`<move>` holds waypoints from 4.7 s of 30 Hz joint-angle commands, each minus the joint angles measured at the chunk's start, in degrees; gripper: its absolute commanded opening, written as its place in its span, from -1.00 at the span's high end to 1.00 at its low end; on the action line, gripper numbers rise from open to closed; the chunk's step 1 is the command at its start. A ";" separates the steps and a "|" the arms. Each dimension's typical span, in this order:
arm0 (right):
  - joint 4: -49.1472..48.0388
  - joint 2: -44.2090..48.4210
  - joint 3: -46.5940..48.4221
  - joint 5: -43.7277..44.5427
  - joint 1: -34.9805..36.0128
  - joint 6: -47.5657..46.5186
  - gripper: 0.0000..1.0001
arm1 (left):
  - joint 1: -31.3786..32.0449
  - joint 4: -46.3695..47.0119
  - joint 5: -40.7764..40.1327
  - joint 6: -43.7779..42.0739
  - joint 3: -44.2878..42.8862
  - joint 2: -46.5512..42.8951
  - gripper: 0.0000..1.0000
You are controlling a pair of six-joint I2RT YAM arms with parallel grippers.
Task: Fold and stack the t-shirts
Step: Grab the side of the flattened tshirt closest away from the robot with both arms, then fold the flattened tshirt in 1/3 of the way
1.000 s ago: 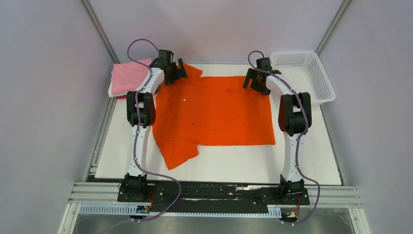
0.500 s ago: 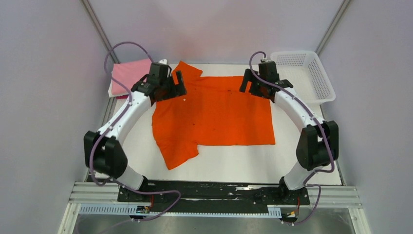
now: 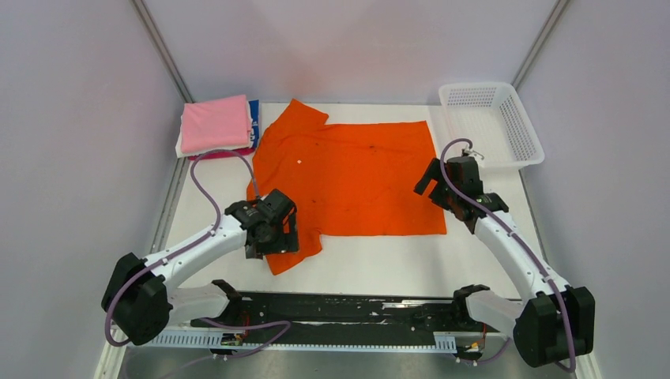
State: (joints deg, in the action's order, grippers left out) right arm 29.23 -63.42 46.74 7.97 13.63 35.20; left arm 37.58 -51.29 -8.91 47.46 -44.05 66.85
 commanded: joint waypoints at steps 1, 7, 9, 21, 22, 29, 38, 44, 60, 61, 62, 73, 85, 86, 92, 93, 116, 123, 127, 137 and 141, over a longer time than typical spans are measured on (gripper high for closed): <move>-3.26 0.30 -2.35 2.47 -0.51 1.78 -1.00 | 1.91 -0.78 -0.02 7.20 2.81 -0.26 -0.96; -4.64 -1.78 -3.61 1.32 -0.48 0.60 -1.00 | 3.66 2.76 1.69 9.60 6.18 -0.04 -0.59; -5.07 -2.63 -3.84 0.63 -0.52 0.61 -1.00 | 3.79 2.92 0.39 10.10 6.91 0.44 -0.48; -5.31 -5.13 -3.50 0.59 -0.60 -0.04 -1.00 | 3.81 10.93 2.96 11.75 10.81 9.90 0.07; -5.31 -5.07 -3.60 0.68 -0.61 -0.02 -1.00 | 3.81 11.07 3.11 11.72 10.89 10.28 0.21; -2.98 -2.68 -4.86 1.61 -1.78 2.71 -1.00 | 3.81 9.32 3.34 12.08 9.82 11.63 0.84; 3.64 0.71 -10.67 -2.15 -10.34 8.38 -1.00 | 4.35 0.59 5.07 12.09 7.18 6.93 1.00; 3.26 -1.84 -13.34 -5.54 -10.70 9.07 -0.75 | 4.60 -2.20 5.79 12.96 8.06 1.59 1.00; -1.59 -8.65 -14.53 -2.27 -10.72 7.80 0.12 | 4.60 -0.18 6.78 11.26 8.44 -0.99 1.00; -1.74 -9.14 -14.43 -2.05 -10.73 7.70 0.13 | 4.60 -0.07 6.70 11.01 8.14 -1.08 1.00; -1.95 -9.64 -14.32 -1.88 -10.73 7.69 0.14 | 4.60 -0.09 6.49 10.82 7.95 -1.09 1.00; -2.19 -7.46 -12.72 -4.73 -10.72 4.88 0.96 | 4.56 -1.38 5.55 6.78 1.66 -1.41 1.00; 0.69 -9.04 -6.43 -12.35 -10.73 2.06 0.95 | 2.89 5.83 4.25 0.15 -9.33 6.22 0.93; 0.96 -9.56 -5.81 -12.50 -10.73 1.92 0.95 | 1.69 7.21 4.64 -0.69 -10.76 7.80 0.93; 2.68 -12.74 -1.77 -12.73 -10.70 1.17 0.94 | -5.30 11.09 6.77 -3.11 -16.21 14.61 0.94; 3.05 -13.48 -1.03 -12.86 -10.68 1.04 0.94 | -5.88 11.37 5.65 -3.23 -17.66 15.28 0.94; 10.55 -22.84 15.71 -8.07 -10.80 -2.92 0.90 | -23.23 12.79 10.69 -8.39 -35.19 26.06 0.94; 8.97 -26.74 19.84 -7.06 -10.90 -2.65 0.90 | -25.19 13.73 10.97 -10.43 -38.93 29.98 0.88; 7.93 -29.20 22.51 -4.80 -10.91 -2.51 0.88 | -25.89 14.05 10.99 -11.87 -42.48 34.33 0.83; 5.76 -37.42 28.80 0.68 -11.19 -0.07 0.28 | -28.47 13.03 11.46 -13.50 -61.92 53.25 -0.15; 5.01 -35.51 28.53 0.58 -11.07 -0.33 -0.29 | -28.79 9.17 11.48 -14.36 -70.20 58.11 -0.98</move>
State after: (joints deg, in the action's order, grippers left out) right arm 36.91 -100.99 72.90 6.15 2.79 34.41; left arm 9.69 -39.62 2.37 34.41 -106.83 123.79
